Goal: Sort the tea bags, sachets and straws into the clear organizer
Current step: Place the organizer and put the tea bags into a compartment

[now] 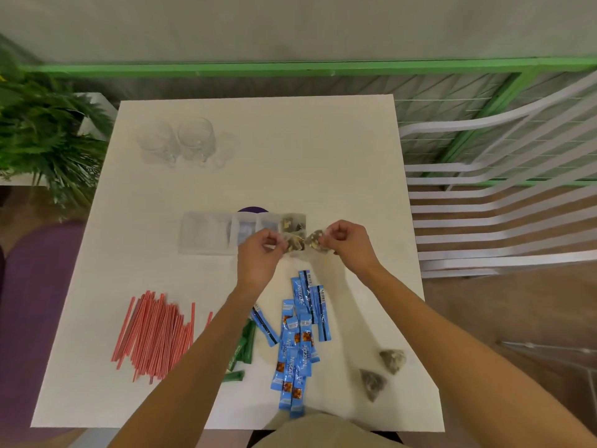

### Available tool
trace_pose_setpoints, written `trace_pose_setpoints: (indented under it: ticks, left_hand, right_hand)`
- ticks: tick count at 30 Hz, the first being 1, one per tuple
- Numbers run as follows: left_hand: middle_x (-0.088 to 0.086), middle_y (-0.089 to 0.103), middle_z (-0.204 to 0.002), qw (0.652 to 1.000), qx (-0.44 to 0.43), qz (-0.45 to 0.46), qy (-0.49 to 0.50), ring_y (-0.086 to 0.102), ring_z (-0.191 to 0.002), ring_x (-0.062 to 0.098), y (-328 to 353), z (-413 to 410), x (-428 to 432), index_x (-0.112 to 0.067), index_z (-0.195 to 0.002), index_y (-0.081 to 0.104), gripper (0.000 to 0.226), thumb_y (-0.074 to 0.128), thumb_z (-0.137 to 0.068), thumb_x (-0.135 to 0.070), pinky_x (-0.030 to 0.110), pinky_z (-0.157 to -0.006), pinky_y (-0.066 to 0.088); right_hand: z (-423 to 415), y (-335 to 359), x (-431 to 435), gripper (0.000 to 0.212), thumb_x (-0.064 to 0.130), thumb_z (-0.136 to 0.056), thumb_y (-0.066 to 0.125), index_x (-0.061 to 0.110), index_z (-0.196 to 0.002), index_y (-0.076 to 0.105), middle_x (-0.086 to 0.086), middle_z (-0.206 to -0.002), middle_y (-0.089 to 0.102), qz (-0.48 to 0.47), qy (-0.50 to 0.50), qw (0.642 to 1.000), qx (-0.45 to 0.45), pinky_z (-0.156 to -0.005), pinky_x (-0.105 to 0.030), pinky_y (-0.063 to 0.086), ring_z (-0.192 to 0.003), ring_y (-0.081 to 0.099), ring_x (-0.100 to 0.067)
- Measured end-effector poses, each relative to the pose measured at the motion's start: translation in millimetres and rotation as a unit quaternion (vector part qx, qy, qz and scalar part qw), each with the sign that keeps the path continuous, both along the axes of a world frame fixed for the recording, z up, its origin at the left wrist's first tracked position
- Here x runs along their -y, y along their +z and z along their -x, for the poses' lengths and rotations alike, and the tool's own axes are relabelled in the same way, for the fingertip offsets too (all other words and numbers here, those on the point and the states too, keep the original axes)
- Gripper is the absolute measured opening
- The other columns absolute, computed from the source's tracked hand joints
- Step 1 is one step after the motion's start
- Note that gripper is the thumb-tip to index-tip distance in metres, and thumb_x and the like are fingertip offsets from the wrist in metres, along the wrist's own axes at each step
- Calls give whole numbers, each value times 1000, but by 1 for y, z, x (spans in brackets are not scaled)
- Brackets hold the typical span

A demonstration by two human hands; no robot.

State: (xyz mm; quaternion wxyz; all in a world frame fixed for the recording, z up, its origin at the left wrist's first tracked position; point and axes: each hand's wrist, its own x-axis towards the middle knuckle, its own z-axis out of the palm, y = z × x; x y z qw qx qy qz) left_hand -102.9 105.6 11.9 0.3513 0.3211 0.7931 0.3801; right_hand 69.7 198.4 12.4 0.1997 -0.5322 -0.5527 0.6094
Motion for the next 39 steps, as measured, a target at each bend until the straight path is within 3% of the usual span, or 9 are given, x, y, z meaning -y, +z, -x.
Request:
trace_pose_setpoints:
  ticks: [3,5,9,14,20,24,29,34,39]
  left_hand:
    - [-8,69,-80,999,-36,12,-21,66,-73,13,-10,6,-9,-20,-79,66,9,74,-82,-19,34,-72,57]
    - [-9,68,-78,997,-67,24,-37,66,-69,12,-13,9,-14,-23,-78,66,9,74,-82,-24,39,-68,57]
    - [-12,55,-79,983,-156,37,-93,55,-69,11,-14,11,-18,-28,-76,64,12,73,-82,-34,32,-59,47]
    - [-15,51,-89,968,-207,67,-128,53,-79,7,-23,12,-16,-29,-90,70,12,70,-84,-40,24,-55,36]
    - [-11,59,-97,971,-191,58,-132,54,-77,9,-23,16,-15,-28,-96,70,14,69,-83,-34,22,-56,41]
    - [-13,57,-98,979,-166,17,-117,55,-76,9,-17,17,-11,-27,-100,68,18,71,-83,-30,30,-63,51]
    - [-12,59,-92,977,-166,24,-130,54,-73,10,-21,16,-10,-29,-90,73,6,69,-86,-26,37,-64,51]
    - [-12,59,-93,970,-184,51,-150,49,-74,7,-22,13,-9,-33,-92,75,9,67,-87,-31,31,-61,48]
    - [-13,61,-95,971,-182,44,-148,52,-74,7,-20,13,-9,-30,-93,74,8,69,-86,-29,30,-61,48]
  right_hand:
    - [16,-4,-13,15,3,-78,74,13,-75,64,-7,-74,66,-36,12,999,20,-68,-32,52,-71,62,-20]
    - [28,-5,-22,13,4,-78,74,12,-76,65,-7,-74,66,-66,17,997,39,-71,-33,53,-70,62,-19]
    - [49,-9,-34,9,4,-80,69,11,-75,65,-8,-74,68,-110,34,991,67,-70,-36,55,-72,65,-25]
    - [59,-11,-34,2,10,-83,65,11,-83,64,-4,-80,67,-138,103,980,98,-67,-26,49,-72,58,-13]
    - [52,-16,-30,26,18,-83,69,19,-109,65,0,-110,51,-235,157,950,136,-82,-25,47,-98,52,-15]
    - [41,-17,-24,22,22,-88,68,18,-109,72,-3,-104,52,-323,207,911,149,-81,-31,45,-95,49,-19]
    - [41,-19,-23,22,22,-89,67,16,-109,73,-4,-101,58,-355,273,878,171,-78,-38,48,-92,50,-23]
    - [49,-22,-26,16,14,-86,69,13,-100,76,-5,-96,66,-385,296,851,202,-74,-42,48,-92,53,-30]
    - [59,-20,-27,22,21,-94,55,15,-102,75,-3,-102,65,-384,323,821,273,-79,-35,34,-103,48,-29]
